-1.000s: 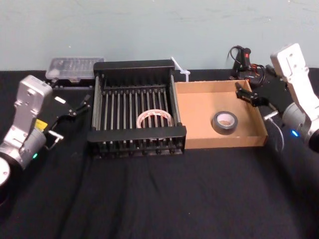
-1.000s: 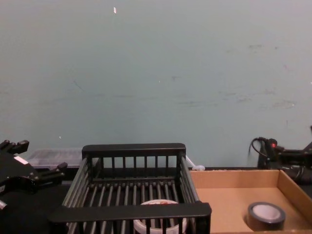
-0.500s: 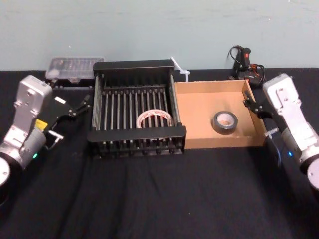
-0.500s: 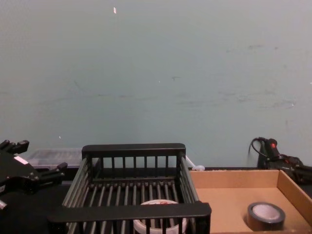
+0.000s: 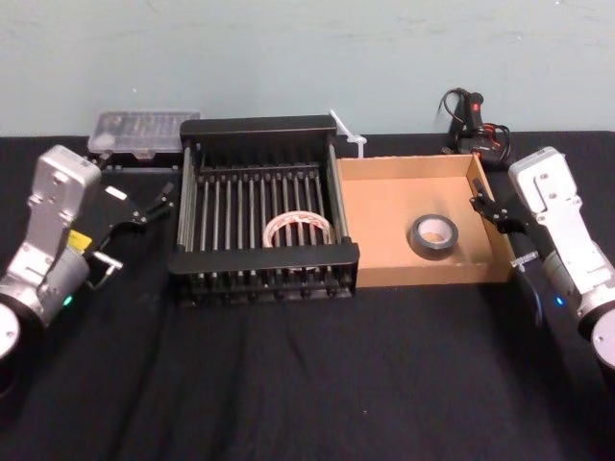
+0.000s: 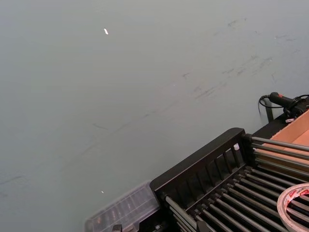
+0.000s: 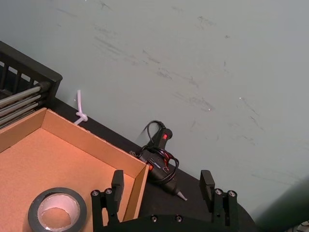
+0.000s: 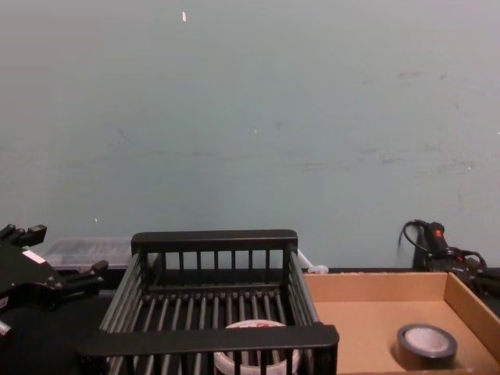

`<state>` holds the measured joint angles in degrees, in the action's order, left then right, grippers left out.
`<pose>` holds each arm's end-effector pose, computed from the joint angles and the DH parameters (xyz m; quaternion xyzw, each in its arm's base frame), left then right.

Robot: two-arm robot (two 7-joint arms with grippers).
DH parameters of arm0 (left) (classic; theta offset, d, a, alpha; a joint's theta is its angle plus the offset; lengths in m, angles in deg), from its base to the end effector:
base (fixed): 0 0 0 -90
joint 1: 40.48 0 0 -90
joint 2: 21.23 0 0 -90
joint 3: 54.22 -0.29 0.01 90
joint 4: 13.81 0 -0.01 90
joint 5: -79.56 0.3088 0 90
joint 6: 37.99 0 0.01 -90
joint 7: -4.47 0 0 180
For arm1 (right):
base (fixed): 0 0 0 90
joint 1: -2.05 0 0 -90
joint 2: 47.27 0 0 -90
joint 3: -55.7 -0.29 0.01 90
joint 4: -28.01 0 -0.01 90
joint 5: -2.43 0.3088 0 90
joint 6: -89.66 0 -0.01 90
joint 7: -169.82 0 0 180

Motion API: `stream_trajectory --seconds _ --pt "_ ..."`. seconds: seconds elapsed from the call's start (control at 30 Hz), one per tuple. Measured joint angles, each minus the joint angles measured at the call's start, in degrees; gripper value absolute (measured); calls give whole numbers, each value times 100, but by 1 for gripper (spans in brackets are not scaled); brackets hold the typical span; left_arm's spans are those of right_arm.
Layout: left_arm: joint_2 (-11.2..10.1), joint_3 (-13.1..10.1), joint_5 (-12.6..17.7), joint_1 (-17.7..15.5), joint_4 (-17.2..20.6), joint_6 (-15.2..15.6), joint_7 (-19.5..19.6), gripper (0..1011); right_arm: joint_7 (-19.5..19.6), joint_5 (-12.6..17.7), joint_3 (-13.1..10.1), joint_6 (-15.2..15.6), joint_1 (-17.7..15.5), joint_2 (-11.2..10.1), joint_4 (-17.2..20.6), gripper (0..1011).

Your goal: Pick up the white tape and place it into the black box , Pick up the silver tape and place it into the brown box.

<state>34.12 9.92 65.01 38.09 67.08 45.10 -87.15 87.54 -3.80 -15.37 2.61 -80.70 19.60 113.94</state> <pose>0.3581 0.0828 -0.3023 0.1415 -0.1324 0.5800 0.7912 0.3498 -0.0293 -0.2970 -0.1940 -0.1870 -0.6300 0.7284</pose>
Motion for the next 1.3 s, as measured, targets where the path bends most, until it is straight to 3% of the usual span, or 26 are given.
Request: stream_trajectory --seconds 1.3 --pt "0 0 0 0 0 0 0 1001 24 -21 22 -17 9 -14 -1 1002"
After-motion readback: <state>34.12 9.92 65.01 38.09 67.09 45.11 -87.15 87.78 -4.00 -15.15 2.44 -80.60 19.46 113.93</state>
